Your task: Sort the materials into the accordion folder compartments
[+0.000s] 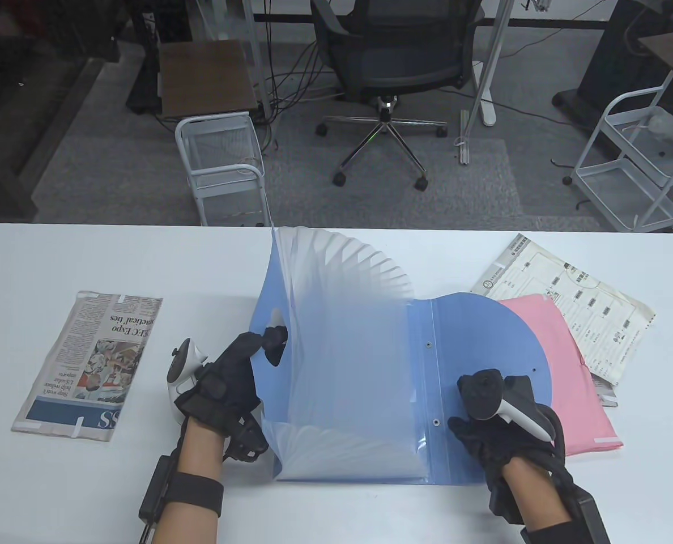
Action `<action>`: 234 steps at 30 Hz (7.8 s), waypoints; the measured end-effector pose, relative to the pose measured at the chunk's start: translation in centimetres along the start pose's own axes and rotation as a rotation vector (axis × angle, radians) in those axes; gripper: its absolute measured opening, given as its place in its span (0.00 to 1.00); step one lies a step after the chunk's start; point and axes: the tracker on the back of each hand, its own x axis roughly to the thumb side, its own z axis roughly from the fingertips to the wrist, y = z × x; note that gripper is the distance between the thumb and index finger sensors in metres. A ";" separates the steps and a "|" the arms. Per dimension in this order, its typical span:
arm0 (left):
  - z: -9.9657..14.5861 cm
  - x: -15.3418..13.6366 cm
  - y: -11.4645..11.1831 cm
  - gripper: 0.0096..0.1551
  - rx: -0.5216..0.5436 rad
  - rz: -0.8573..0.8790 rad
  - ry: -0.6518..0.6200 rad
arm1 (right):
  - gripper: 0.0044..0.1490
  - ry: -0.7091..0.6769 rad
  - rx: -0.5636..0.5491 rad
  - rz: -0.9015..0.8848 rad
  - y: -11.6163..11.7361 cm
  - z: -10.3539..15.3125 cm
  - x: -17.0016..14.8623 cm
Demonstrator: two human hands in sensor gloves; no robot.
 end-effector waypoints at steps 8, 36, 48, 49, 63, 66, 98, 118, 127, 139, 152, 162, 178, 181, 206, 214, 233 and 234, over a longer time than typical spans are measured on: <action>-0.3 -0.2 -0.5 0.46 -0.019 -0.030 0.010 | 0.44 -0.127 -0.262 0.022 -7.0 6.1 2.5; -0.8 -0.8 -0.8 0.46 -0.054 -0.082 0.037 | 0.45 0.395 -0.223 0.090 2.2 -7.2 -3.7; -0.9 -0.9 -1.0 0.46 -0.056 -0.079 0.039 | 0.28 0.453 -0.283 0.302 1.3 -7.4 -0.8; -0.9 -0.9 -1.0 0.46 -0.054 -0.080 0.039 | 0.28 0.457 -0.282 0.288 0.9 -7.1 -0.9; -1.0 -0.8 -1.0 0.47 -0.016 -0.115 0.034 | 0.29 0.322 -0.494 0.036 -11.3 4.5 -1.6; -0.9 -0.8 -1.0 0.47 -0.013 -0.113 0.032 | 0.30 0.238 -0.528 -0.130 -13.9 7.3 -1.5; -0.7 -0.8 -1.1 0.47 -0.011 -0.089 0.020 | 0.32 -0.347 -0.511 -1.016 -20.1 10.1 5.0; -0.7 -0.8 -1.1 0.47 -0.010 -0.092 0.019 | 0.33 -0.328 -0.278 -0.878 -17.5 7.2 7.7; -0.8 -0.9 -1.2 0.46 -0.013 -0.094 0.021 | 0.33 -0.301 -0.232 -0.843 -17.2 5.8 8.6; -0.9 -0.9 -1.2 0.46 -0.015 -0.095 0.022 | 0.35 -0.138 -0.219 -0.729 -15.6 2.0 10.4; -0.9 -0.9 -1.2 0.46 -0.017 -0.101 0.024 | 0.28 -0.009 -0.185 -0.507 -14.2 0.0 12.2; -0.7 -0.9 -1.2 0.46 -0.010 -0.091 0.016 | 0.24 0.039 -0.163 -0.334 -14.4 -0.8 13.2; -0.6 -0.9 -1.2 0.46 -0.006 -0.086 0.014 | 0.31 -0.011 -0.125 -0.313 -13.5 -2.2 14.9; -0.6 -0.9 -1.2 0.46 -0.003 -0.085 0.012 | 0.30 -0.019 -0.151 -0.312 -13.4 -2.3 15.2; -0.5 -1.1 -1.5 0.46 0.003 -0.068 -0.001 | 0.26 -0.023 -0.072 -0.269 -10.7 -4.2 17.3; -0.6 -1.2 -1.6 0.46 0.001 -0.070 0.002 | 0.29 -0.040 -0.066 -0.222 -10.8 -3.6 17.0; -0.7 -1.1 -1.6 0.46 -0.008 -0.073 0.002 | 0.31 -0.017 -0.540 -0.181 -16.0 -1.5 3.2; -0.7 -1.1 -1.6 0.46 -0.010 -0.074 0.003 | 0.32 0.015 -0.555 -0.116 -15.6 -1.9 2.0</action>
